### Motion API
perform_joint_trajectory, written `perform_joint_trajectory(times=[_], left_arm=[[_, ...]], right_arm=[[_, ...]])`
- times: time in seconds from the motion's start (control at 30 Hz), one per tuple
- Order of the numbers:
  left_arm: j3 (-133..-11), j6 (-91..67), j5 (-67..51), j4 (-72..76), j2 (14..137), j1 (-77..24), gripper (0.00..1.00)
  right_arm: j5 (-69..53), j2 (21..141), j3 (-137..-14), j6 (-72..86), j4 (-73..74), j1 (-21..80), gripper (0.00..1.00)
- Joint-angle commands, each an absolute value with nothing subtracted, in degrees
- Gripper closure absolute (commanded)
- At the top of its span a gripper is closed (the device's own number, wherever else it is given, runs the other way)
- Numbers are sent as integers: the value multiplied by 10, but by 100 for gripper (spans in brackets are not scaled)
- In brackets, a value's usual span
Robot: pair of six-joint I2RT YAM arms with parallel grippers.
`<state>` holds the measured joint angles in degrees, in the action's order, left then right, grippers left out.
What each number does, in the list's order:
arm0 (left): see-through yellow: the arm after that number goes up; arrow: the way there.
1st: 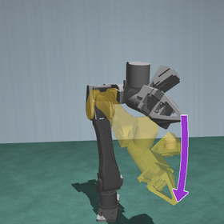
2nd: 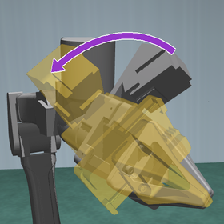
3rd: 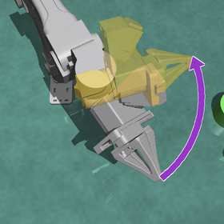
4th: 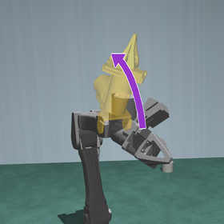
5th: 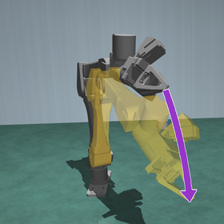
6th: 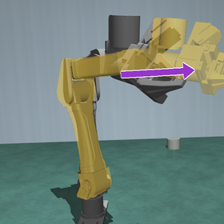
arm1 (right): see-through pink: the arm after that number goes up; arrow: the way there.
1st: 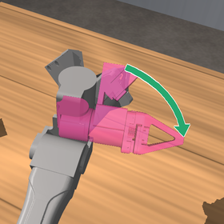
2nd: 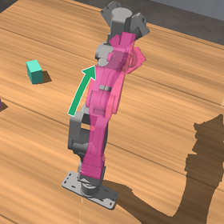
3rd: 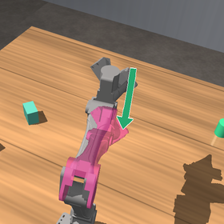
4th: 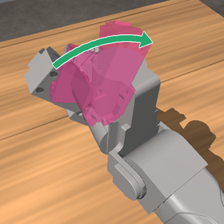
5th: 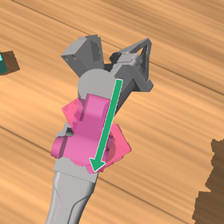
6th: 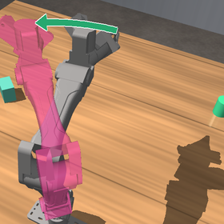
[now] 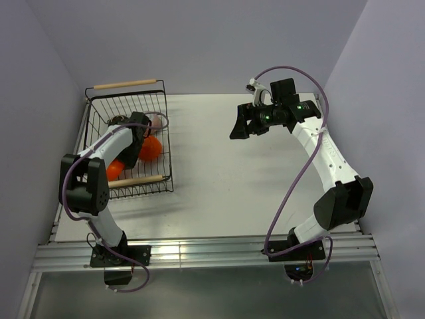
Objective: Load the bowls into the dish rack
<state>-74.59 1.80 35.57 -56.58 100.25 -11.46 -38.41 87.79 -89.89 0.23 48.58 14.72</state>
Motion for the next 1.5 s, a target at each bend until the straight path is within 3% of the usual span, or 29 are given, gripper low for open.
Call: perform_joint_trajectory(times=[0.0,0.07,0.1,0.17,0.3,0.5,0.93,1.13,1.3,1.43,1.47], left_arm=[[-751,6,352,-567,1002,-127,65],[-753,5,344,-573,1004,-128,59],[-754,5,338,-575,1004,-128,48],[-755,5,331,-577,1002,-131,45],[-754,5,315,-585,1003,-134,25],[-760,5,290,-597,1006,-140,11],[-833,-25,247,-635,998,-142,1],[-930,-20,222,-675,977,-142,1],[-1022,27,122,-654,933,-140,0],[-1117,29,64,-636,939,-139,1],[-1134,24,54,-633,946,-139,1]], right_arm=[[-391,855,-897,-10,475,142,14],[-393,855,-896,-8,473,141,14],[-392,856,-896,-9,473,141,14],[-392,856,-894,-9,473,141,14],[-391,855,-892,-11,471,139,14],[-391,855,-892,-11,473,138,14],[-395,854,-892,-9,468,137,14],[-391,850,-894,-4,464,134,13],[-390,851,-905,-3,466,116,12],[-381,844,-918,-3,469,84,10],[-381,843,-919,-2,470,76,2]])
